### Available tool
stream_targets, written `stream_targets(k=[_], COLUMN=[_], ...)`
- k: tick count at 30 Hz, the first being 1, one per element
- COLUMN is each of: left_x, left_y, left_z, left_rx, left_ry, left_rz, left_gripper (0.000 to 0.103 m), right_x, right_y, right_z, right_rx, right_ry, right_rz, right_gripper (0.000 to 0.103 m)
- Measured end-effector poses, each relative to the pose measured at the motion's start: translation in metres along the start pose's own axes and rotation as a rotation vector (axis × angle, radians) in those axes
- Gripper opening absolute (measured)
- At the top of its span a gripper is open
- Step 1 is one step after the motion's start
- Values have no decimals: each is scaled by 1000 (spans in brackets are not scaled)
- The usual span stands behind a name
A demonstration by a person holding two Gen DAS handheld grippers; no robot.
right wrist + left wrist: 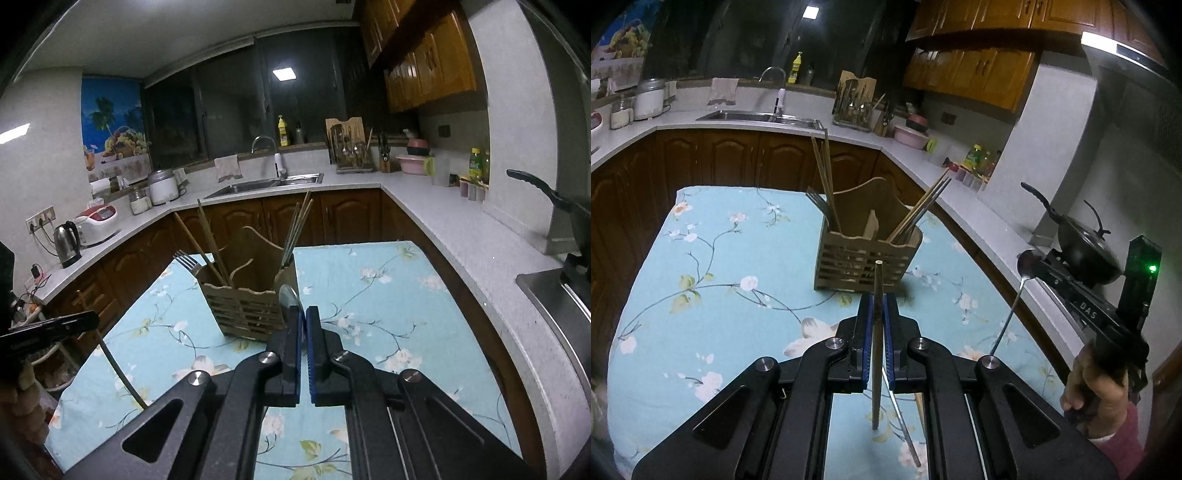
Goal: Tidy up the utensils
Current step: 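Lift the chopstick and spoon and carry both over the wooden holder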
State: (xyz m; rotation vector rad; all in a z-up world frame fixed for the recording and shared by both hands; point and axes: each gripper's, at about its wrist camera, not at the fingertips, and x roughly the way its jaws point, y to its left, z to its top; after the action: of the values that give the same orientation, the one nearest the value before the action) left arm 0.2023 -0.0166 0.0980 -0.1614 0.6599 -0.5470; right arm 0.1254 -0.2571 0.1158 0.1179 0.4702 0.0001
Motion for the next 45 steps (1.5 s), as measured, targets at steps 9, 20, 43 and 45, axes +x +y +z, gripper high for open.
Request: stream_targets(k=[9, 20, 43, 45], left_x=[-3, 3, 44, 57], left_y=[1, 2, 6, 10], left_z=[12, 38, 175, 179], left_rx=[-8, 3, 22, 12], left_ry=[-31, -62, -316, -323], left_rz=[-2, 4, 68, 87], left_gripper=[5, 5, 5, 5], right_x=[8, 32, 116, 127], right_y=[2, 8, 20, 25], right_z=[7, 23, 122, 121], right_rx=[-10, -46, -72, -96], right_ry=[-23, -42, -260, -269], right_rz=[-11, -22, -112, -126], right_gripper=[2, 3, 3, 3])
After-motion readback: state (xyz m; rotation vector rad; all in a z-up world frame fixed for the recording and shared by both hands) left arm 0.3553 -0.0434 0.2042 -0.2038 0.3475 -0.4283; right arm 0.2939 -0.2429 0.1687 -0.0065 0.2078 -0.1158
